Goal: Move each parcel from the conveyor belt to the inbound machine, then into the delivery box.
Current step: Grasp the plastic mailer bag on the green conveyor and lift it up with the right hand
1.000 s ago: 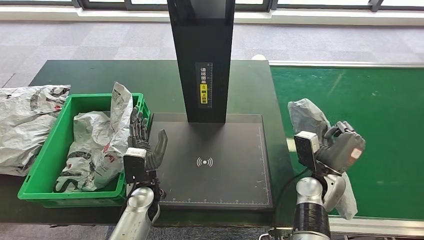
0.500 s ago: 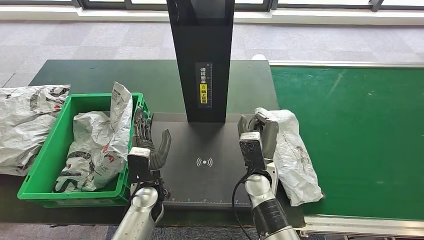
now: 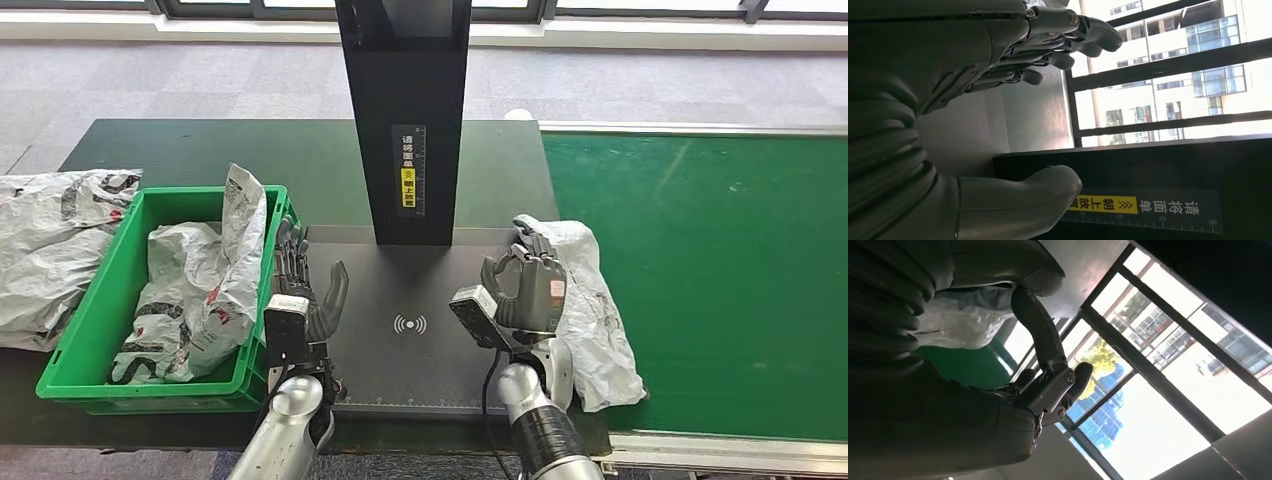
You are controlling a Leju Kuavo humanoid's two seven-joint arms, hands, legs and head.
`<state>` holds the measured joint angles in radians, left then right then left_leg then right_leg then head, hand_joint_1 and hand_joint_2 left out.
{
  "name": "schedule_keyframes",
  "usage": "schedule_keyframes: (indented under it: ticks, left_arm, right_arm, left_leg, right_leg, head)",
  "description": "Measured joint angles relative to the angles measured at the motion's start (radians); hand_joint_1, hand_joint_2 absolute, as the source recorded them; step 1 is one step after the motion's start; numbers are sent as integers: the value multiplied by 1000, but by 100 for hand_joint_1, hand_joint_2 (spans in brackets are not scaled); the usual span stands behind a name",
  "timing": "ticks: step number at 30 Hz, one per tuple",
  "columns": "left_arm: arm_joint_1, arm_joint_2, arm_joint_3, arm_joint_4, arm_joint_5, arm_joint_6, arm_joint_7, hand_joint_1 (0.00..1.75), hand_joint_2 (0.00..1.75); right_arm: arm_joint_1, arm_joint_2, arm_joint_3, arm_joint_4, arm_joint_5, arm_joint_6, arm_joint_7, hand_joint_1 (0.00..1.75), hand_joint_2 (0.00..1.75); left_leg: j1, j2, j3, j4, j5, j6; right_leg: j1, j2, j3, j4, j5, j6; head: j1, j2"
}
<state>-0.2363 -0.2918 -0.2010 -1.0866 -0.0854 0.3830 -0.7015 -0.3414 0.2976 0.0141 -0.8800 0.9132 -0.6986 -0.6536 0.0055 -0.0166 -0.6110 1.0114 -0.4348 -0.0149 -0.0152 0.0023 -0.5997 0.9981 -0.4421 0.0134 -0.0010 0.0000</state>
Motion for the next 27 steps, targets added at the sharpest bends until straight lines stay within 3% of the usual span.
schedule_keyframes:
  ticks: [6, 10, 16, 19, 25, 27]
  left_arm:
    - [0, 0, 0, 7, -12, 1, 0, 0, 175]
    - [0, 1, 0, 8, -13, 1, 0, 0, 175]
    - [3, 1, 2, 5, -33, 12, 0, 0, 175]
    - [6, 1, 2, 0, -34, 16, 0, 0, 175]
    - [11, 1, 3, -5, -39, 12, 0, 0, 175]
    - [11, 1, 4, -5, -46, 9, 0, 0, 175]
  right_arm:
    - [31, -5, -216, -158, 196, -2, 113, 0, 0]
    - [43, -5, -283, -217, 228, -2, 125, 0, 0]
    - [63, -6, -395, -315, 366, -2, 230, 0, 0]
    - [52, -8, -440, -264, 376, 8, 280, 0, 0]
    - [-6, -18, -486, 0, 251, 109, 300, 0, 0]
    - [-23, -24, -488, 58, 237, 124, 302, 0, 87]
  left_leg:
    - [0, -1, 0, 0, 0, 0]
    - [0, 1, 0, 0, 0, 0]
    - [0, 1, 0, 0, 0, 0]
    - [0, 2, 0, 0, -1, 0]
    - [0, 3, 0, 0, 0, 0]
    - [0, 3, 0, 0, 0, 0]
  right_leg:
    - [0, -2, 1, 0, 0, 0]
    - [0, 1, 0, 0, 0, 0]
    - [0, 0, 0, 0, 0, 0]
    - [0, 1, 0, 0, 0, 0]
    - [0, 1, 0, 0, 0, 0]
    - [0, 2, 0, 0, 0, 0]
  head:
    - [0, 0]
    - [0, 0]
    - [0, 0]
    - [0, 0]
    - [1, 0]
    - [1, 0]
